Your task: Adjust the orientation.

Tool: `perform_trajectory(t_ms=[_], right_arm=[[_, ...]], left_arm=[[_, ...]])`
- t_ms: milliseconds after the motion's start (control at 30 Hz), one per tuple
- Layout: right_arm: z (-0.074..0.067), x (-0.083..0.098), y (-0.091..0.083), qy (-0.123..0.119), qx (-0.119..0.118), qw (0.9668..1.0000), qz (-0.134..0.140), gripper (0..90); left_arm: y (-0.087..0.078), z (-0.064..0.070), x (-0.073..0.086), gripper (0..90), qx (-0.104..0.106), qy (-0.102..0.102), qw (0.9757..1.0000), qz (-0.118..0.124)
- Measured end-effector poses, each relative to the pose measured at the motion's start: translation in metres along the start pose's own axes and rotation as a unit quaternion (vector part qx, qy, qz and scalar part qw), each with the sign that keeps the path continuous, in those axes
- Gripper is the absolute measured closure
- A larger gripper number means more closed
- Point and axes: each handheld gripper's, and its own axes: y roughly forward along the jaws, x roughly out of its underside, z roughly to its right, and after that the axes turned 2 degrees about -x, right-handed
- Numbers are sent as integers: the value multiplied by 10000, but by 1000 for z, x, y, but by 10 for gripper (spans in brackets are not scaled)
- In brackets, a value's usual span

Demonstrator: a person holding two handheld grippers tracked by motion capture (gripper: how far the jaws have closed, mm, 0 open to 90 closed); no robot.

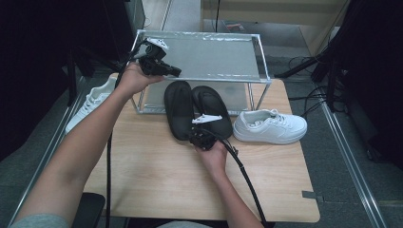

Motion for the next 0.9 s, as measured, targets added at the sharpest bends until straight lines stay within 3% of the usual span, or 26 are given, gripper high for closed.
perform_trajectory(t_ms=[133,200,333,467,900], right_arm=[[-4,3,-7,-90,-89,9999,-7,900],[-6,6,-9,-113,-142,9998,-28,900],[-7,9,-10,-264,-4,9996,-81,900],[0,6,-7,-119,0,9999,-53,900],[3,-20,26,-112,207,9997,5,900]], left_arm=[[0,4,-2,900,-111,122,9998,-54],[0,3,-1,900,-89,88,9999,-51],[0,1,-1,900,-17,18,10000,-12],[0,1,-1,900,-21,20,10000,-12],[1,0,-1,900,3,-68,10000,-16]])
